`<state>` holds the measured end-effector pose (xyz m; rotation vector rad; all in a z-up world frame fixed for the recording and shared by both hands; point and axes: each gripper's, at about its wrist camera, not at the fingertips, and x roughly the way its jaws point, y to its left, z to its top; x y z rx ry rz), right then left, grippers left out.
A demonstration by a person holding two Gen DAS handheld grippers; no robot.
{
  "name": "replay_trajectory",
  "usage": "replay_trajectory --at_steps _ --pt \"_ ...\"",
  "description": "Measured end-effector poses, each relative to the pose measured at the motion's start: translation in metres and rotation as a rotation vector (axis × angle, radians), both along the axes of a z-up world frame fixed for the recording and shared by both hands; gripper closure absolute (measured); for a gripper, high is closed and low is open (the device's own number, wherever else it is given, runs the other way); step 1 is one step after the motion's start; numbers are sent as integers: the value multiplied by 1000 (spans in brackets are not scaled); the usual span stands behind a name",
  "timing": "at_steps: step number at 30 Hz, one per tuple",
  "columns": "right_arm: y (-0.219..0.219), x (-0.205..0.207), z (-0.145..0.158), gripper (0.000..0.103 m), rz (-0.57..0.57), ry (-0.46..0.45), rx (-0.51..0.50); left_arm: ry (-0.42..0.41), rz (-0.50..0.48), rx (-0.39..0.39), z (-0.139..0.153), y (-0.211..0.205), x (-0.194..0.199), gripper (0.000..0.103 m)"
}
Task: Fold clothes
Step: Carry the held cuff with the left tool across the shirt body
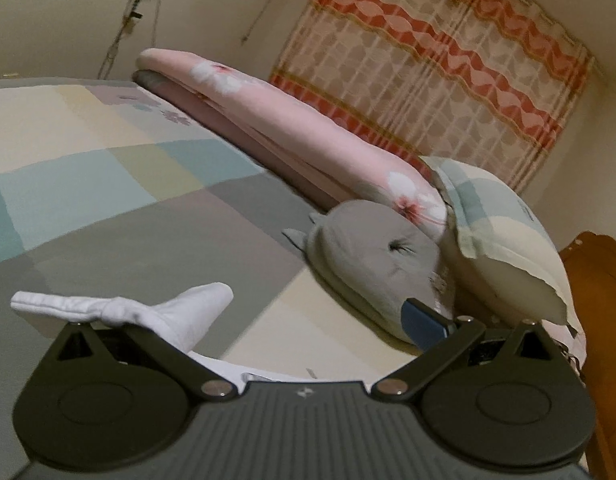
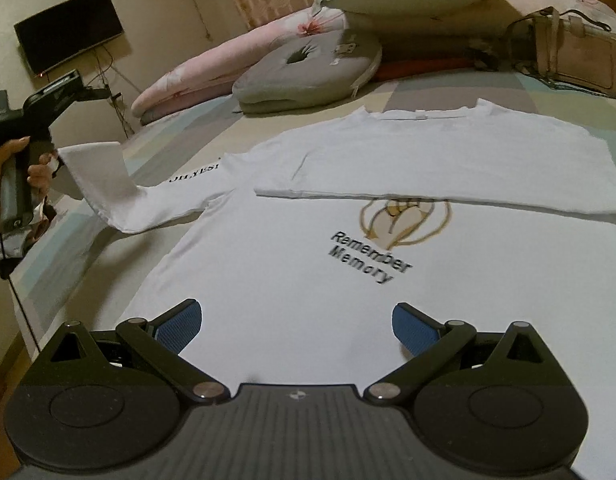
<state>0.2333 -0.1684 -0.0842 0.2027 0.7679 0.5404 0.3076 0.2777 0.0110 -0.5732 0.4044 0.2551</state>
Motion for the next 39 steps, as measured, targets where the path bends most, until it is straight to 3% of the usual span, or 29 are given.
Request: replay_trajectory --at_steps 15,28,39 --pt "-51 -19 5 0 -18 26 -5 70 -114 30 33 -106 49 1" --pt "-60 -22 2 0 17 94 -54 125 -209 96 35 -189 84 1" --pt "-73 -20 0 0 -18 124 -46 157 -283 150 34 -244 108 1"
